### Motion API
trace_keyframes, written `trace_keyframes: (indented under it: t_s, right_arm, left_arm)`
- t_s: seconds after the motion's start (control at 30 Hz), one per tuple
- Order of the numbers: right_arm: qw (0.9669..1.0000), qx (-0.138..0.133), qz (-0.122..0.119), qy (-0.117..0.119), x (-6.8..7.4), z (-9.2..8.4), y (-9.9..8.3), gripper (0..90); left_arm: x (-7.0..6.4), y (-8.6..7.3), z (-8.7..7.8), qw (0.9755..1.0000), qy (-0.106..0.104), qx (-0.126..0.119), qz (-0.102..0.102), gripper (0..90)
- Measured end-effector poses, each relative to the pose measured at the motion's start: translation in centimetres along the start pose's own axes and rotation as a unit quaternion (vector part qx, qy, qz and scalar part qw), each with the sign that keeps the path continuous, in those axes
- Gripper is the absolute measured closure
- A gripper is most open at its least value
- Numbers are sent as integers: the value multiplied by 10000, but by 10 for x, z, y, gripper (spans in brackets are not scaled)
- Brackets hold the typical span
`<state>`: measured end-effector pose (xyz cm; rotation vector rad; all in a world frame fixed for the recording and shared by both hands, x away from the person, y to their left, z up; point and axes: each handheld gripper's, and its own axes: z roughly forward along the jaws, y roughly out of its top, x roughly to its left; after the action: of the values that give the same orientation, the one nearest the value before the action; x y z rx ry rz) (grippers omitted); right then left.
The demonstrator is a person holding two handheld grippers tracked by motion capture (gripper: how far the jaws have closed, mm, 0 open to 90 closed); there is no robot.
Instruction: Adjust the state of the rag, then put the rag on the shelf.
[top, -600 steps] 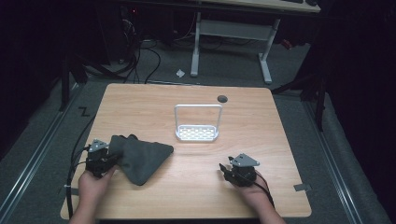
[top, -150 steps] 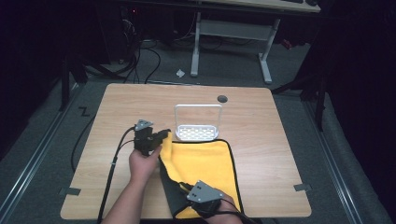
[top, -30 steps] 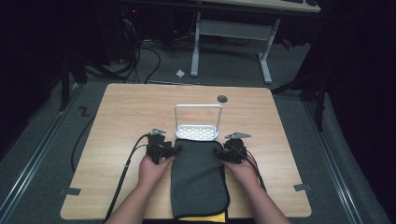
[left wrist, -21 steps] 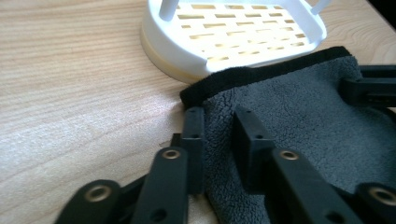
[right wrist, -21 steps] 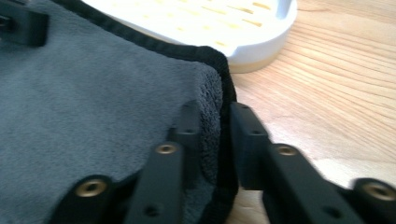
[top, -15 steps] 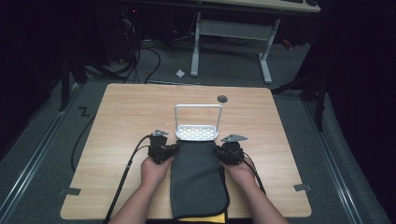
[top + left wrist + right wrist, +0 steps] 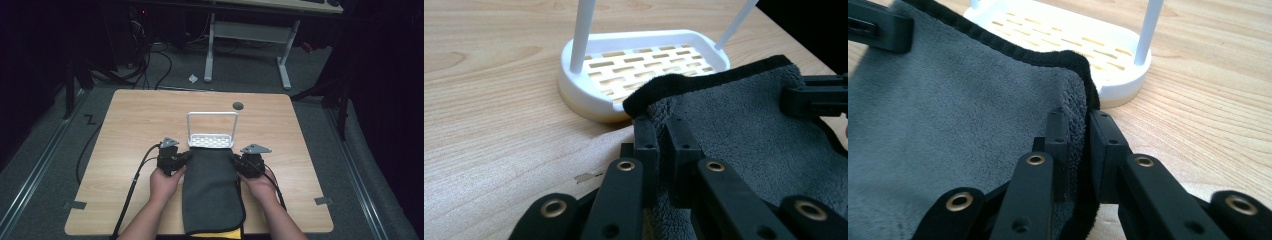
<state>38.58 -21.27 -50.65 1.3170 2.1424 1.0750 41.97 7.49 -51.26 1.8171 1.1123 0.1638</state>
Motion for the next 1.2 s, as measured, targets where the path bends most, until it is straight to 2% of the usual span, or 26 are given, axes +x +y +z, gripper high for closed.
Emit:
trace_keyframes:
  t_s: [0.13,0.2,0.4,0.7,0.87,1.0,1.2]
  right_arm:
    - [9998,-208,-3,44,2,-9,-1,807]
    - [9995,-322,-26,-29,5,-13,0,807]
    - [9979,-622,-190,-41,12,-23,6,807]
    - [9955,-922,-215,-27,12,-35,21,807]
    - [9926,-1163,-332,-58,14,-46,34,807]
    - [9891,-1408,-421,-63,16,-60,47,807]
    - [9833,-1706,-601,-192,23,-80,66,806]
  left_arm:
    - [-3,3,-5,9999,-11,-105,96,855]
    - [-4,4,-9,9997,-22,-175,183,855]
    - [-9,8,-23,9984,26,-497,265,854]
    - [-16,28,-39,9963,69,-780,366,854]
    - [-24,41,-52,9935,51,-1037,473,855]
    - [-32,52,-65,9898,38,-1283,613,855]
    - [-43,70,-81,9846,24,-1571,768,855]
